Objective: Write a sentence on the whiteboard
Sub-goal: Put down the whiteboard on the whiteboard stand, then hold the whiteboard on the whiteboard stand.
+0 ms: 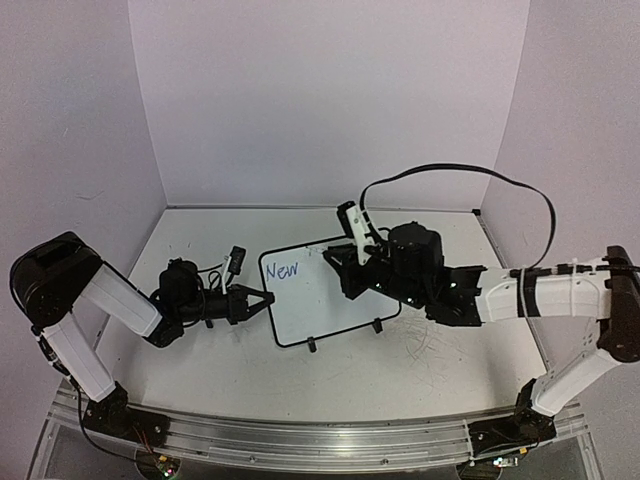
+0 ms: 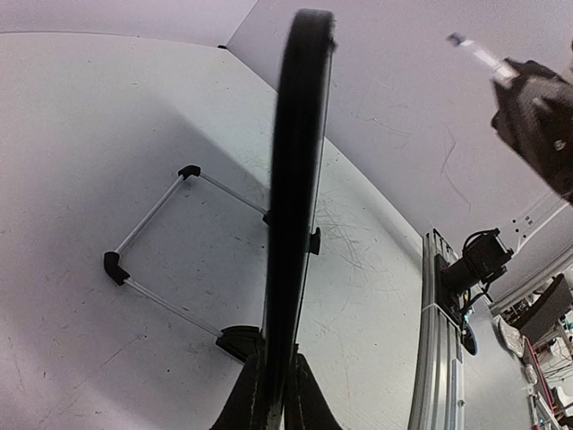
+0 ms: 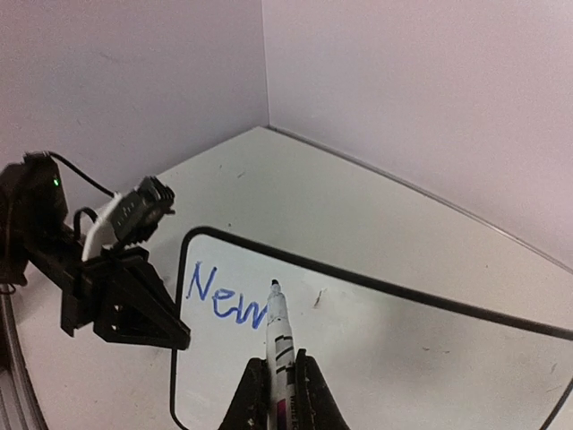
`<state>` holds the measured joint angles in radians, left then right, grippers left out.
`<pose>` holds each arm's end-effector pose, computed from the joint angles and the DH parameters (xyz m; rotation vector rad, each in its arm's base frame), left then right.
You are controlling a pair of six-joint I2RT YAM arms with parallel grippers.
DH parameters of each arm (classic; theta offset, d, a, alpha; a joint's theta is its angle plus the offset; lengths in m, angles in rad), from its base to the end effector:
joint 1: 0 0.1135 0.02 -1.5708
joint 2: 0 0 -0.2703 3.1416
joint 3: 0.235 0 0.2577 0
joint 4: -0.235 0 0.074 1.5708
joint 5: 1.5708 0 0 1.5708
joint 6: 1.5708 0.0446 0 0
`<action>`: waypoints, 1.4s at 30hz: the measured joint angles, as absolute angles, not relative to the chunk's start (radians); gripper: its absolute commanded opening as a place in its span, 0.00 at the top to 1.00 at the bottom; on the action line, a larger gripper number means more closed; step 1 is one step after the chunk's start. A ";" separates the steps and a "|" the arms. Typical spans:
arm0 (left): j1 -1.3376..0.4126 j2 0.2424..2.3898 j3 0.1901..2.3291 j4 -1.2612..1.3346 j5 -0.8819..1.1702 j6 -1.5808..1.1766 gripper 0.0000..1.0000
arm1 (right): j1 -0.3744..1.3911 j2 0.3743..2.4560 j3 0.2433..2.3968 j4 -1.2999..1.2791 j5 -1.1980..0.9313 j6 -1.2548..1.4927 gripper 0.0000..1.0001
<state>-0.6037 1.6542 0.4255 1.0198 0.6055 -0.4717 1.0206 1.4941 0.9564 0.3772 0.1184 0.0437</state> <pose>0.2255 -0.1863 0.1439 0.5982 1.8429 -1.2834 0.1938 0.3059 0.2873 -0.7545 1.6109 0.6765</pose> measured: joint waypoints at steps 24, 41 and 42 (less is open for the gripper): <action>-0.603 1.568 0.398 0.968 0.501 -0.529 0.41 | 1.008 1.393 0.936 0.290 0.119 -0.050 1.00; -0.606 1.592 0.423 0.967 0.496 -0.548 0.60 | 1.008 1.406 0.937 0.290 0.106 -0.057 1.00; -0.606 1.593 0.424 0.968 0.497 -0.546 0.62 | 1.008 1.408 0.937 0.290 0.106 -0.057 1.00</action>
<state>-0.6062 1.5931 0.4240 0.9675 0.4966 -0.5463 1.0080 1.4077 0.9367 0.2898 0.1057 -0.0570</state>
